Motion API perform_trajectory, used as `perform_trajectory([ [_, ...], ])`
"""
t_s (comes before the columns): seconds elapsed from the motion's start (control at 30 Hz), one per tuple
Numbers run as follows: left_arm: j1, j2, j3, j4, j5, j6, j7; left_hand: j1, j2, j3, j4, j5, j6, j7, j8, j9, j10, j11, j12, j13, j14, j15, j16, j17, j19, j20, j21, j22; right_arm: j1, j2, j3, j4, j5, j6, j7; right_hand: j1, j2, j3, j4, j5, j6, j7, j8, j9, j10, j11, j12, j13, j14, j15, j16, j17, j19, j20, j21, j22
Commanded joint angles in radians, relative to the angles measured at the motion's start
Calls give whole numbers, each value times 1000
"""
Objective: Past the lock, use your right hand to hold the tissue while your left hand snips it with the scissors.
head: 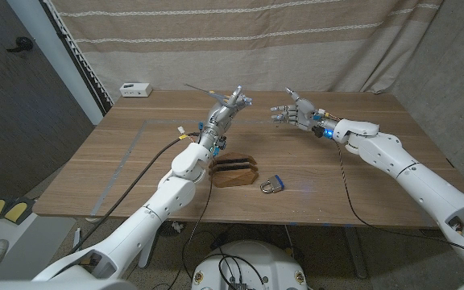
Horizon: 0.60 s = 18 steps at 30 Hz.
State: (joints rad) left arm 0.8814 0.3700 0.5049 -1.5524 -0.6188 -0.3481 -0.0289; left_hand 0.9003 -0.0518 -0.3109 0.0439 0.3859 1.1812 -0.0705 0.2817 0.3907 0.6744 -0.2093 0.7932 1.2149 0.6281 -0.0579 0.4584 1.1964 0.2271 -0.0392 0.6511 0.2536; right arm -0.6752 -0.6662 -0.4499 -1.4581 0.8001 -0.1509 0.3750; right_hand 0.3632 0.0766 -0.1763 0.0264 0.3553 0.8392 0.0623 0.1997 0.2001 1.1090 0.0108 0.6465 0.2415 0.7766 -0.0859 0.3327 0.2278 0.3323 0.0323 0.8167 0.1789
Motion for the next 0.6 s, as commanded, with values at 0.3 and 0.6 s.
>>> perform_trajectory([
  [0.3,13,-25,0,0,21,-16,53,75,0,1,-28,10,105,6,22,-11,146,0,345,36,50,-155,257,47,31,-22,13,6,-27,-22,13,-42,7,-5,-27,-5,0,-10,0,6,-5,0,3,1,-7,4,-9,-4,1,-33,-2,-1,5,9,-6,4],
  [0.6,36,-64,-10,-16,31,-11,148,88,-13,-27,-6,11,242,54,124,-11,249,5,705,35,110,-155,497,44,93,-31,45,16,-35,-30,18,-56,9,-3,-36,-6,1,-11,-1,6,-7,1,3,1,-11,2,-14,-9,-2,-29,-4,-1,5,9,-10,4],
])
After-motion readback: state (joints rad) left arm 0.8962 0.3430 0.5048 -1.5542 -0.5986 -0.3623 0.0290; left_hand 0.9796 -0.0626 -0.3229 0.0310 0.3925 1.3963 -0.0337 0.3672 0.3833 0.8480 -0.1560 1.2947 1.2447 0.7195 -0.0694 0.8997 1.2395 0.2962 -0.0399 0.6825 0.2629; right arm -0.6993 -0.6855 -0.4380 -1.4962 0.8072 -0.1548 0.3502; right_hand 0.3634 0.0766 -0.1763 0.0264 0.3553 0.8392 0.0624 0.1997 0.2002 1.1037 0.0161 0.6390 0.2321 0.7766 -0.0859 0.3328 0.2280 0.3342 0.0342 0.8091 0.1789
